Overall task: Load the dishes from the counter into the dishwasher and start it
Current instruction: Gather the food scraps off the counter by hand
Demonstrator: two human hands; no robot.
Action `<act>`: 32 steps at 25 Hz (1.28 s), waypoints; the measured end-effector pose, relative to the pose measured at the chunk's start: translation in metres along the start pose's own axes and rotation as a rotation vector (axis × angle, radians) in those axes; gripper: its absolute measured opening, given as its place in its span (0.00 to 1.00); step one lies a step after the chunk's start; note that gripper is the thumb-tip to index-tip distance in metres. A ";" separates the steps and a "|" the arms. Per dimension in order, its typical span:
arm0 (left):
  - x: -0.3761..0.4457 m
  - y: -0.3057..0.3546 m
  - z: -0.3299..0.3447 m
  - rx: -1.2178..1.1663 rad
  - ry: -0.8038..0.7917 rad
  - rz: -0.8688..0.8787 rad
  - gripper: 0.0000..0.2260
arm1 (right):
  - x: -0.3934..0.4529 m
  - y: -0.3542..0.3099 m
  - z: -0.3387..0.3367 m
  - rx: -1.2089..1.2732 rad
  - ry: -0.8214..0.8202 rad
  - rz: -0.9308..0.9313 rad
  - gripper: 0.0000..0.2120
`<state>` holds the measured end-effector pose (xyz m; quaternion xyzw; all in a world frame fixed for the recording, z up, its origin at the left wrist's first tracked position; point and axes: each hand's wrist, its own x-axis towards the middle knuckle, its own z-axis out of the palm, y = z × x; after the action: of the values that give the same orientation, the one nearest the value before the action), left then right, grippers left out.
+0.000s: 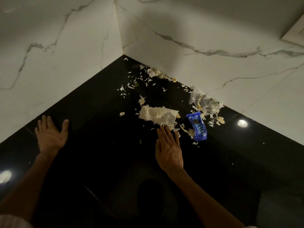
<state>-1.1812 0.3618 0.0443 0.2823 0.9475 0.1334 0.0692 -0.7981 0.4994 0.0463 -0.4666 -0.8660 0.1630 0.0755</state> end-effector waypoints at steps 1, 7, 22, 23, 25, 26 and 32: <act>0.011 0.001 -0.001 0.023 -0.006 0.008 0.39 | 0.000 0.000 0.000 0.000 -0.007 0.001 0.31; 0.047 0.051 0.009 0.146 -0.169 0.166 0.43 | 0.001 0.000 0.001 0.003 0.005 0.010 0.30; -0.147 0.156 0.045 -0.319 -0.171 0.303 0.32 | 0.000 0.001 0.000 0.016 0.005 -0.004 0.32; -0.147 0.138 0.041 -0.209 -0.175 0.254 0.33 | 0.000 0.001 -0.001 0.019 -0.002 -0.005 0.33; -0.147 0.116 0.041 0.051 -0.200 0.241 0.35 | 0.000 0.001 -0.001 0.024 0.000 -0.007 0.33; -0.146 0.116 0.045 0.128 -0.202 0.263 0.35 | 0.000 0.001 -0.001 0.028 0.005 -0.007 0.33; -0.112 0.194 0.072 0.057 -0.270 0.628 0.34 | -0.001 0.005 0.008 0.004 0.072 -0.014 0.28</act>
<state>-0.9733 0.4716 0.0379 0.5770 0.8001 0.0831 0.1416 -0.7961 0.4997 0.0373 -0.4658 -0.8658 0.1473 0.1085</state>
